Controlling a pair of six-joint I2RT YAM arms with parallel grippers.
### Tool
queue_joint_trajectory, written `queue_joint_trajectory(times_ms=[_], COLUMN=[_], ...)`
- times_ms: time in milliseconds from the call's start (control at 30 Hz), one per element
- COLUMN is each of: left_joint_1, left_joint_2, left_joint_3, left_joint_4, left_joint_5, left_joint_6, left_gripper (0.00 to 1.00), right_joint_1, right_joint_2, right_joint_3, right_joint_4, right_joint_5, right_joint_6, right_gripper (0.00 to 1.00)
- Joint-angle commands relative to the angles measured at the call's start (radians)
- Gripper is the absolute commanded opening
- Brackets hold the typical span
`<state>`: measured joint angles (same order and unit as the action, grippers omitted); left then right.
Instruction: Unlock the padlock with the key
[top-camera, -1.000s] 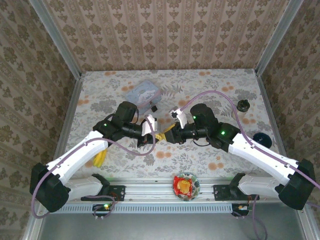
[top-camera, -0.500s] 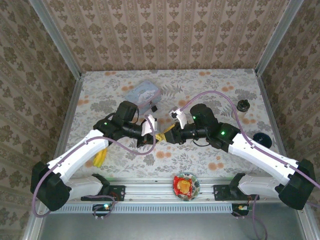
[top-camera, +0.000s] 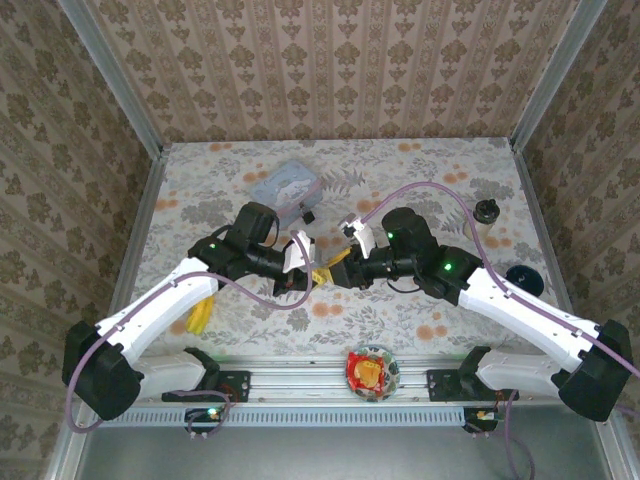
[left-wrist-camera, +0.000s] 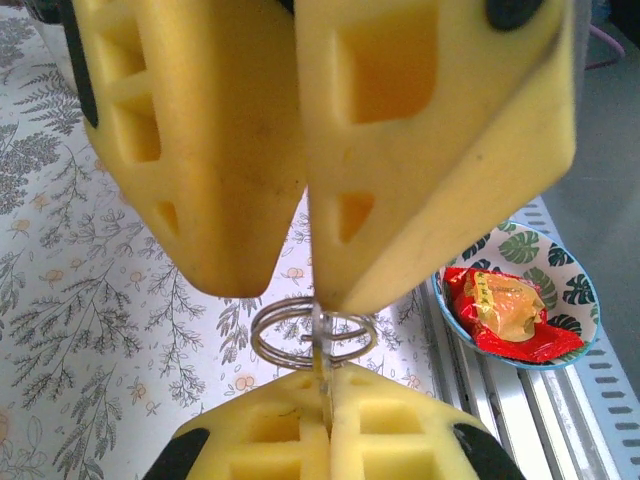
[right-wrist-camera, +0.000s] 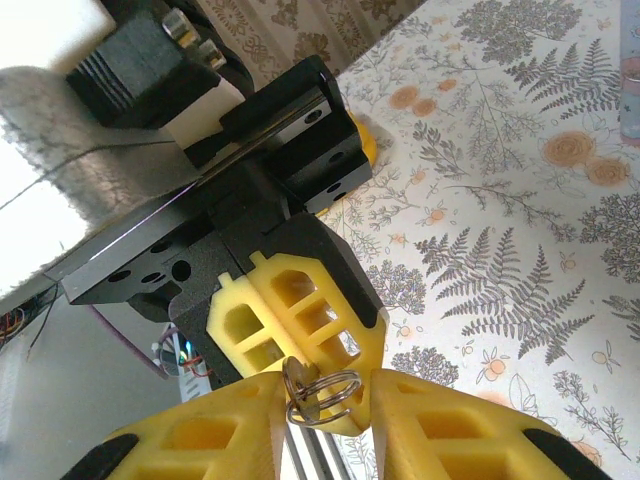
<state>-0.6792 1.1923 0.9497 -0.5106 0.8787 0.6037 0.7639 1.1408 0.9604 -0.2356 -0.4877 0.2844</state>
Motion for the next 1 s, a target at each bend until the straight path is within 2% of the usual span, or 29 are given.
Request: queue_joint_trajectory(times_ms=[0,500,767,800,867,967], left_joint_1=[-0.003,-0.011,-0.01,-0.009,-0.004,0.0], left_joint_2=[0.007,0.006,-0.012,-0.019,-0.047,-0.1], left_joint_3=[0.032,0.031,0.016,0.01,-0.011,-0.052], left_joint_4=[-0.032,-0.028,0.019,0.035,0.087,0.195], left_joint_5=[0.047,0.045,0.013,0.013,0.016,0.007], left_joint_6=[0.034,0.034,-0.002,-0.016,-0.057,-0.143], left_gripper=[0.0,0.0,0.0,0.09,0.33,0.46], right_joint_1=[0.008,0.017,0.017,0.018,0.014,-0.001], right_joint_2=[-0.007,0.036,0.005,-0.006,-0.033,-0.078], right_joint_3=[0.036,0.04,0.011,0.002,-0.02,-0.068], right_joint_4=[-0.02,-0.011,-0.003,0.004,0.021,0.086], right_joint_5=[-0.033,-0.077,-0.014,0.011,0.075,0.125], right_joint_6=[-0.025,-0.033,-0.038,-0.036,-0.021,0.029], right_gripper=[0.29,0.21,0.0,0.0,0.0,0.0])
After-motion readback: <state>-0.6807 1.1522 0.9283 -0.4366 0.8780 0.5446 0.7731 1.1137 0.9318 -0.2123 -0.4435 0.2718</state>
